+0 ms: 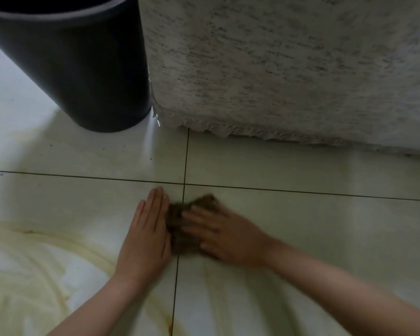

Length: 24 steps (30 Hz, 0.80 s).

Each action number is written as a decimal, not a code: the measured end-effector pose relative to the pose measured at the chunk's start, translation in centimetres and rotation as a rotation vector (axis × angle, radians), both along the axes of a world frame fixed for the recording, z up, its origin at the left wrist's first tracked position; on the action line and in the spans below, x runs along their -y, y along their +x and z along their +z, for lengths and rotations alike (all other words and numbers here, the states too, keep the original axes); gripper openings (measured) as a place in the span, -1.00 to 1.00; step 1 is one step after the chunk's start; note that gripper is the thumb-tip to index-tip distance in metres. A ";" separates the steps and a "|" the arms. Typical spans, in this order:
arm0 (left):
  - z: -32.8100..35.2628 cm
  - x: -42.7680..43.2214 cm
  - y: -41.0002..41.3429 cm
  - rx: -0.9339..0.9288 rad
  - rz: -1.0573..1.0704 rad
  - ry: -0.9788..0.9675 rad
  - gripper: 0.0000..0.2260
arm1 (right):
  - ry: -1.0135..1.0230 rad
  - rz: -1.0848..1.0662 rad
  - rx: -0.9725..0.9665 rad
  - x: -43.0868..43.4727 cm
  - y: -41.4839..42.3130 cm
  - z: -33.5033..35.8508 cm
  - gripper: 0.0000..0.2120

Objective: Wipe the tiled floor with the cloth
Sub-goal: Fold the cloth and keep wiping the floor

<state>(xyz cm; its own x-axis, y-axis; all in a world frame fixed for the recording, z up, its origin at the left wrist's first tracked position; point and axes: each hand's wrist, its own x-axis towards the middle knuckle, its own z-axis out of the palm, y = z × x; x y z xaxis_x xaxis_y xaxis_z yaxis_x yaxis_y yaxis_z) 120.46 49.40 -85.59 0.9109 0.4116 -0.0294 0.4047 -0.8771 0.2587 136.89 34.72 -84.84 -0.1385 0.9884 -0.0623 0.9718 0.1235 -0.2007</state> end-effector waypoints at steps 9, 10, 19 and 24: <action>0.1 -0.1 -0.1 -0.003 -0.002 0.016 -0.45 | -0.027 -0.711 0.009 -9.5 4.0 -0.7 -0.50; 0.1 -0.1 0.0 -0.005 -0.001 0.021 -0.45 | -0.009 -0.651 -0.012 -8.3 2.0 -0.6 -0.51; 0.1 -0.1 0.1 0.008 -0.010 0.038 -0.46 | -0.091 -0.141 -0.103 -3.8 2.0 1.2 -0.56; 0.2 0.0 0.0 0.005 0.001 0.017 -0.45 | -0.080 -0.520 -0.133 -10.0 7.7 1.3 -0.54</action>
<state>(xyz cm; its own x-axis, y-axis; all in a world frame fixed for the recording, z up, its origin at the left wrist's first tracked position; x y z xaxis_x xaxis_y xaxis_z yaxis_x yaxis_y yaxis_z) 120.44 49.36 -85.38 0.9106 0.4129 -0.0184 0.4044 -0.8809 0.2459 144.58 44.75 -83.55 0.3560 0.9215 -0.1551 0.8662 -0.3877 -0.3153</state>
